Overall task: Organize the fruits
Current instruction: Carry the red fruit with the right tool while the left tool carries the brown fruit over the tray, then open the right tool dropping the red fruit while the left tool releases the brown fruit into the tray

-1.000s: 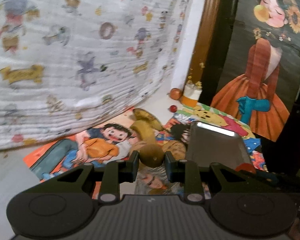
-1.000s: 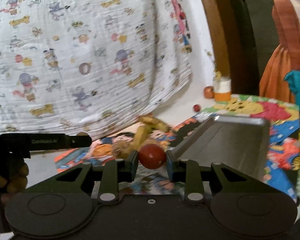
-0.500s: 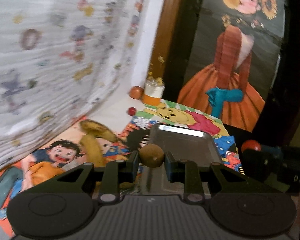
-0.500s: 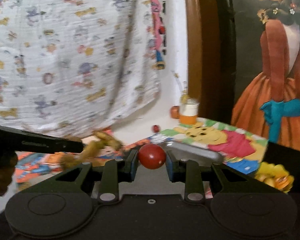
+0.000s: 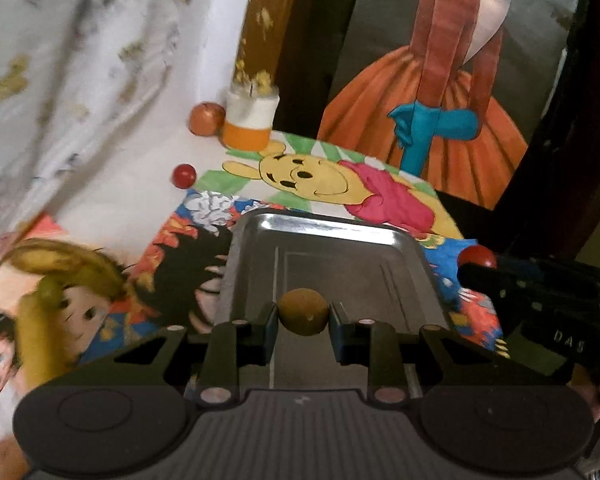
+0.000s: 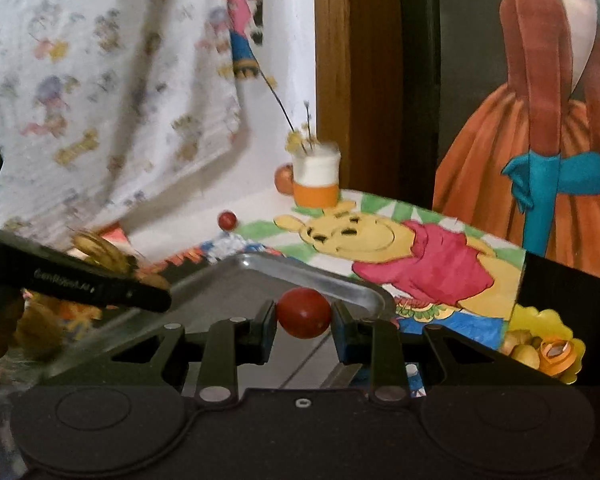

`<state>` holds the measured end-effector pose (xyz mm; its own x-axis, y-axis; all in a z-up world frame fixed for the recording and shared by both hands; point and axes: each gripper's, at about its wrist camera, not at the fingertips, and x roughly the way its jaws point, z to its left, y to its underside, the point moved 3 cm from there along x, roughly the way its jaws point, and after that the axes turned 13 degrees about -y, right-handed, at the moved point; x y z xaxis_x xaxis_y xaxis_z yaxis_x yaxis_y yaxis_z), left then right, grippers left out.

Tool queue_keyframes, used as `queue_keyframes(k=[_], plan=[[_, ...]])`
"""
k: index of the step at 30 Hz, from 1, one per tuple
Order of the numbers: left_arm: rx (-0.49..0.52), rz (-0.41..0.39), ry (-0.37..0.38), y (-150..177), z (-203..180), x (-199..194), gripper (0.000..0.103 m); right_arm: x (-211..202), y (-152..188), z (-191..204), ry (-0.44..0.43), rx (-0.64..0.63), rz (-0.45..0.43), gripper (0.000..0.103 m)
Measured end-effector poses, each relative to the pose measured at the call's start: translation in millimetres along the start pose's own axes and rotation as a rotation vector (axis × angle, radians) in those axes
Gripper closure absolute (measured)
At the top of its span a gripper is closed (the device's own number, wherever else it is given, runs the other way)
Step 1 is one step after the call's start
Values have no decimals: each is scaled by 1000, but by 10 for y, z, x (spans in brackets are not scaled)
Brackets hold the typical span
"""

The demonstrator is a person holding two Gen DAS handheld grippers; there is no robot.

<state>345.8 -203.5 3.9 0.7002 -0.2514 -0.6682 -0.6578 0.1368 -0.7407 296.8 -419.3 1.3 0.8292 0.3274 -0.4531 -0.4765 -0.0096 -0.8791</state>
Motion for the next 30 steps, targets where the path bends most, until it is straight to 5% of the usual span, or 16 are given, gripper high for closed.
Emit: queue_keyframes(k=[9, 17, 20, 23, 26, 30], plan=[[24, 77, -36, -122, -29, 648, 73, 351, 132, -121, 7, 28, 80, 71], [48, 88, -43, -89, -92, 682, 73, 343, 164, -119, 10, 26, 80, 70], [49, 83, -46, -96, -106, 651, 72, 301, 162, -89, 12, 17, 68, 59], [41, 80, -43, -113, -104, 610, 63, 215, 156, -49, 15, 12, 51, 50], [29, 59, -48, -128, -95, 517, 37, 97, 151, -8, 17, 13, 28, 40], [26, 19, -58, -147, -85, 307, 28, -89, 133, 83, 15, 14, -1, 29]])
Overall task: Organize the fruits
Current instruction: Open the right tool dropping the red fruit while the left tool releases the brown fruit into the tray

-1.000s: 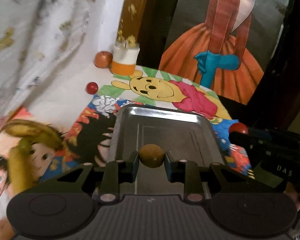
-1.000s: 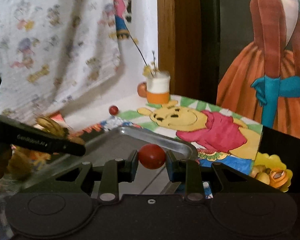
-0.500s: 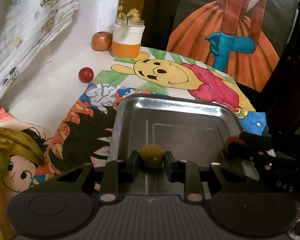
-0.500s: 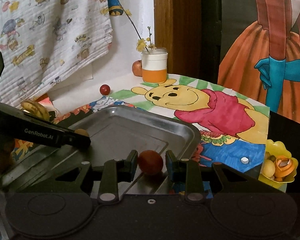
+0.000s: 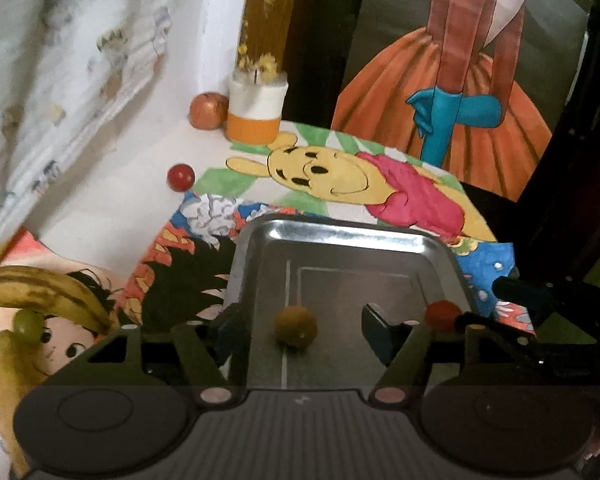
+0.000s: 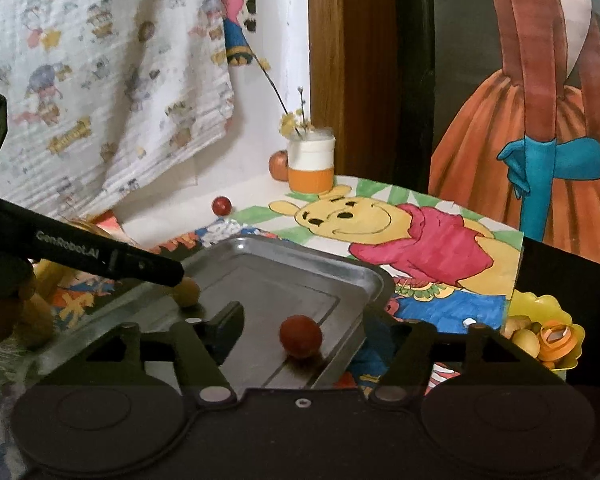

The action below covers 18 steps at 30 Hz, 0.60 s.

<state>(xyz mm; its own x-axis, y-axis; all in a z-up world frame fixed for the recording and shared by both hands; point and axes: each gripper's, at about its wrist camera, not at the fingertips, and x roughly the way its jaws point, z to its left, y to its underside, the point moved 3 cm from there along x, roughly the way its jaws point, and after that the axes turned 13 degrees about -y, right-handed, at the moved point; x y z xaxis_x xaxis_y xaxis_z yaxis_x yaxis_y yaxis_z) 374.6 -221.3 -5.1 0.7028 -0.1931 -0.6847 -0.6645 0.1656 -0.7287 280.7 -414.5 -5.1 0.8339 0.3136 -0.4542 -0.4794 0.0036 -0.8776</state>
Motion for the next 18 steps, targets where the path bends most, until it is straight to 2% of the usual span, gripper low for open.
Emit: queue_keyframes(k=[3, 6, 12, 18], plan=[[-10, -33, -22, 9, 35, -201, 15, -146, -25, 102, -7, -10, -25, 19], [-24, -62, -44, 44, 86, -400, 5, -293, -55, 218, -17, -20, -49, 15], [-59, -124, -83, 185, 205, -812, 0, -590, -69, 478, -35, -51, -89, 3], [-122, -166, -119, 410, 401, -1188, 0, -883, -9, 752, -57, -60, -115, 1]])
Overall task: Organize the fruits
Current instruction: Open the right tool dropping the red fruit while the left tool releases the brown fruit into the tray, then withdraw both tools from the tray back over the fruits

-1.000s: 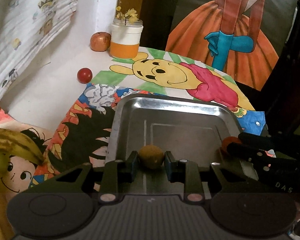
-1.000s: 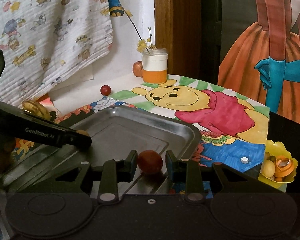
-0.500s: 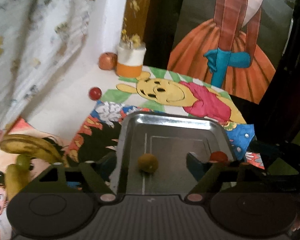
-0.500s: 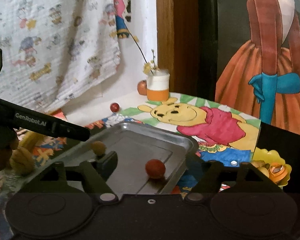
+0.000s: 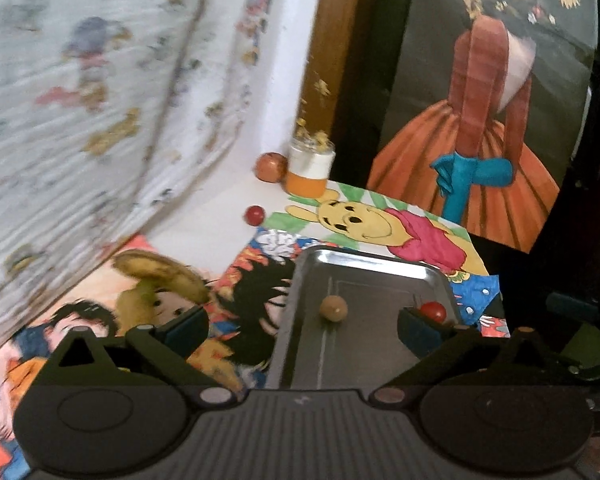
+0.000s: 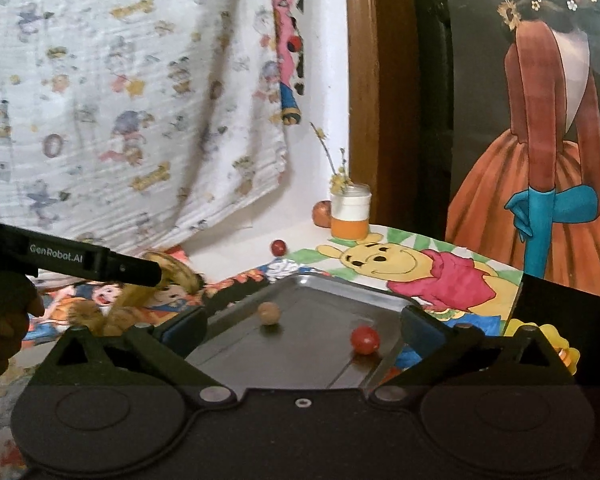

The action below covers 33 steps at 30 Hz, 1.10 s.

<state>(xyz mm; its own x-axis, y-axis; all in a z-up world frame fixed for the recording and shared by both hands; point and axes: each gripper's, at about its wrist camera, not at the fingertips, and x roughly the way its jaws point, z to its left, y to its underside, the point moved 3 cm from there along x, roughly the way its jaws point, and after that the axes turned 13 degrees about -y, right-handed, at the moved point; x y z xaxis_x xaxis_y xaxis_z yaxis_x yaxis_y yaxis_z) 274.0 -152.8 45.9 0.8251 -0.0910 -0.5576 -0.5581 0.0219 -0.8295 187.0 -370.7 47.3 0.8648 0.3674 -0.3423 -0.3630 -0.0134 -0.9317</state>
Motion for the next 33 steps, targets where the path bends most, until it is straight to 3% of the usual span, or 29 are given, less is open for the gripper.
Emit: queue_keyframes(k=[10, 21, 33], plan=[[-40, -62, -117, 435, 405, -622, 0, -316, 156, 467, -64, 6, -31, 1], [-86, -84, -259, 1037, 834, -1211, 0, -342, 304, 974, -83, 9, -5, 1], [-57, -61, -306, 1340, 1097, -1394, 0, -318, 430, 1258, -64, 36, 30, 1]])
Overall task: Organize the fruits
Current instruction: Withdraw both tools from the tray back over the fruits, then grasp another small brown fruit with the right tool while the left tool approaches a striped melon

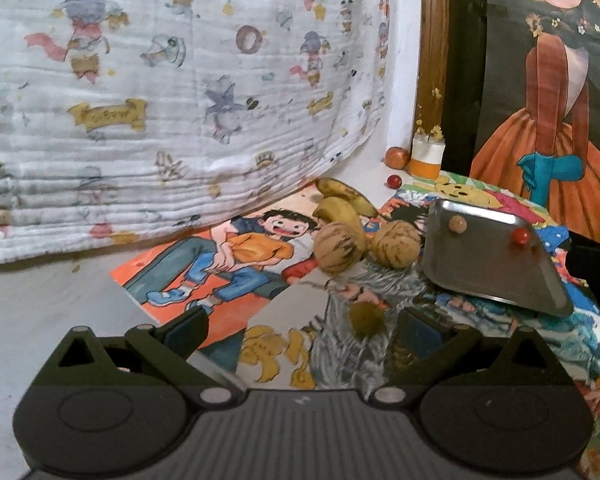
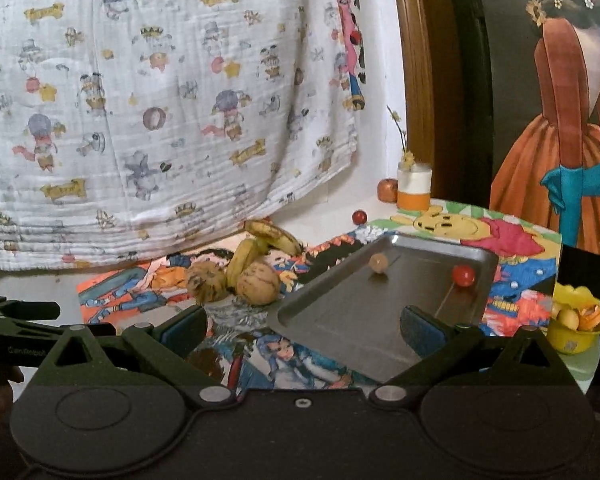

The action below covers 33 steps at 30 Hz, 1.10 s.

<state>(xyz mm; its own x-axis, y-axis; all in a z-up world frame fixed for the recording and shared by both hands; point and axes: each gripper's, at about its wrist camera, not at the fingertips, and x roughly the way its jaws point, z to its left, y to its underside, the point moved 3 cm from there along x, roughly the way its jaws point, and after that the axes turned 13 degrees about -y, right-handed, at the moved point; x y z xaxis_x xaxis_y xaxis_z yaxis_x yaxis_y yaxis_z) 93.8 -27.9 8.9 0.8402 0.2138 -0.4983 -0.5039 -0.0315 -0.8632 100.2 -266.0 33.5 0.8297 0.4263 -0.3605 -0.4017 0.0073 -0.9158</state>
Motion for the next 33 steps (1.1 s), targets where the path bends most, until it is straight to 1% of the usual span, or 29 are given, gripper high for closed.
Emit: queue_keyframes(k=[7, 12, 20, 23, 28, 33], plan=[[10, 30, -24, 127, 165, 26, 0, 74, 193, 75, -5, 55, 42, 1], [-12, 52, -30, 179, 271, 71, 0, 106, 274, 108, -20, 56, 65, 1], [0, 41, -21, 190, 263, 71, 0, 52, 342, 83, -23, 57, 76, 1], [-4, 44, -8, 200, 259, 74, 0, 38, 365, 95, -16, 67, 76, 1], [-18, 47, 24, 174, 259, 94, 0, -2, 361, 137, -2, 67, 52, 1], [-24, 44, 62, 110, 250, 161, 0, 23, 376, 199, 6, 26, 85, 1]])
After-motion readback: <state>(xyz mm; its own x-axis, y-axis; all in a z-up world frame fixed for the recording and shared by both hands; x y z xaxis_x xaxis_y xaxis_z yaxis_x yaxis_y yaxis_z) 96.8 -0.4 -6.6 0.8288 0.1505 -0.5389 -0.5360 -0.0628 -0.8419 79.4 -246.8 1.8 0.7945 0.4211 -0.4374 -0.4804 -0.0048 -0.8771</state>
